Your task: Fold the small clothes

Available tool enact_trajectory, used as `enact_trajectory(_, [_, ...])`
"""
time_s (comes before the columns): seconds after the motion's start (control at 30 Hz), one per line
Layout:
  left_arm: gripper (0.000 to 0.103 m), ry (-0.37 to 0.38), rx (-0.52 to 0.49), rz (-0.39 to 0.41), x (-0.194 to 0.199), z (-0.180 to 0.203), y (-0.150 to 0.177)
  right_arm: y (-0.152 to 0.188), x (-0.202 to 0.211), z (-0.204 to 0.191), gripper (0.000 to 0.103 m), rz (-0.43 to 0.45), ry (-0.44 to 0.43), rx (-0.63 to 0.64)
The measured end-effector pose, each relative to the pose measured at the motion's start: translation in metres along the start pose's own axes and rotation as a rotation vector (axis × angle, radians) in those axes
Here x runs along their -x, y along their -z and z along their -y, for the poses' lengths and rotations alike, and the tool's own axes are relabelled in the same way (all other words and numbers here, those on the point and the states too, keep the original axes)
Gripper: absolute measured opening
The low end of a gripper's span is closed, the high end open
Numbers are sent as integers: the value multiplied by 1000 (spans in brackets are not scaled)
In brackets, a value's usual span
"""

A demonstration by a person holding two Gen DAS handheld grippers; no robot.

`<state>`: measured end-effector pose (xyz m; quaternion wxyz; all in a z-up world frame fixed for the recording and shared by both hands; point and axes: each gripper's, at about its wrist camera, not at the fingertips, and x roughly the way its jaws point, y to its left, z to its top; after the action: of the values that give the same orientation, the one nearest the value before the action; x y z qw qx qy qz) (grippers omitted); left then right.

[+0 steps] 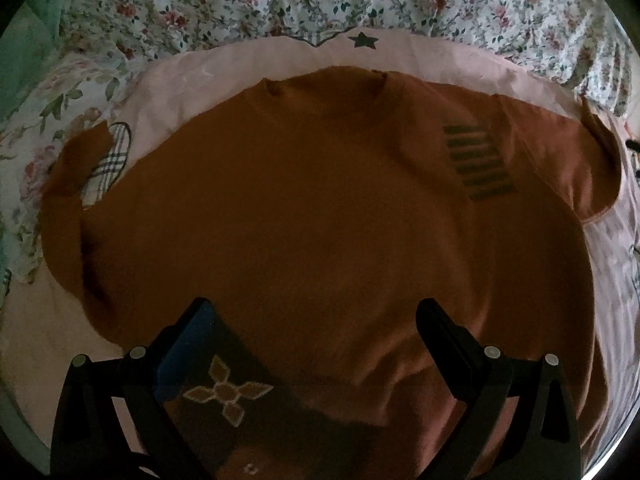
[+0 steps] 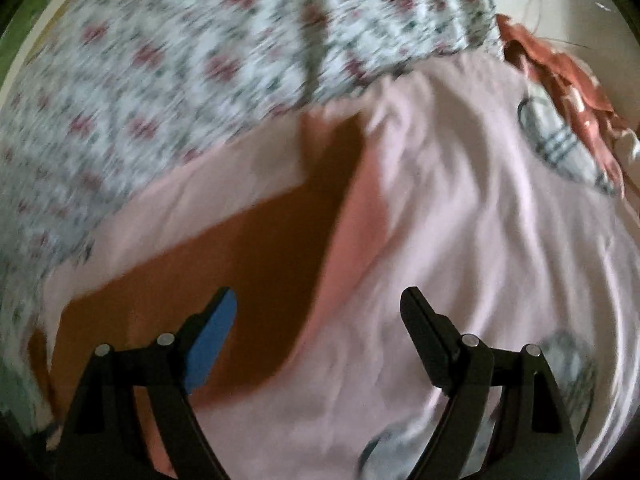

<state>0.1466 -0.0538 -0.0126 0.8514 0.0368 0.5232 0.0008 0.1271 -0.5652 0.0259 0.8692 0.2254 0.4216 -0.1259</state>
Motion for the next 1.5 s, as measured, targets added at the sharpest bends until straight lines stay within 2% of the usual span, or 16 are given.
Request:
enact_trajectory(0.17, [101, -11, -3, -50, -18, 13, -5, -57, -41, 19, 66, -4, 30, -34])
enact_trajectory(0.27, [101, -18, -11, -65, -24, 20, -7, -77, -68, 24, 60, -36, 36, -35])
enact_trajectory(0.33, [101, -19, -14, -73, -28, 22, -9, -82, -81, 23, 48, -56, 36, -24])
enact_trajectory(0.37, [101, -17, -12, -74, -30, 23, -10, -83, -88, 20, 24, -75, 19, -7])
enact_trajectory(0.4, [101, -16, -10, -75, -32, 22, -10, -83, -89, 17, 6, -81, 9, -3])
enact_trajectory(0.53, [101, 1, 12, -80, -39, 18, -11, -71, -66, -8, 6, -37, -55, 49])
enact_trajectory(0.73, [100, 37, 47, -71, -35, 5, -10, -25, -23, -79, 6, -47, -258, 99])
enact_trajectory(0.9, [100, 44, 65, -45, -22, -17, -3, 30, -5, -161, 6, -119, -482, 89])
enact_trajectory(1.1, [100, 68, 140, -35, -10, -59, 13, 105, -8, -280, 6, -251, -695, 132])
enact_trajectory(1.33, [100, 106, 226, -39, -5, -108, 33, 185, -40, -389, 6, -440, -806, 222])
enact_trajectory(1.47, [100, 141, 261, -41, -8, -122, 38, 219, -52, -421, 6, -494, -806, 286])
enact_trajectory(1.5, [100, 152, 268, -44, -11, -124, 36, 225, -51, -418, 6, -507, -812, 292])
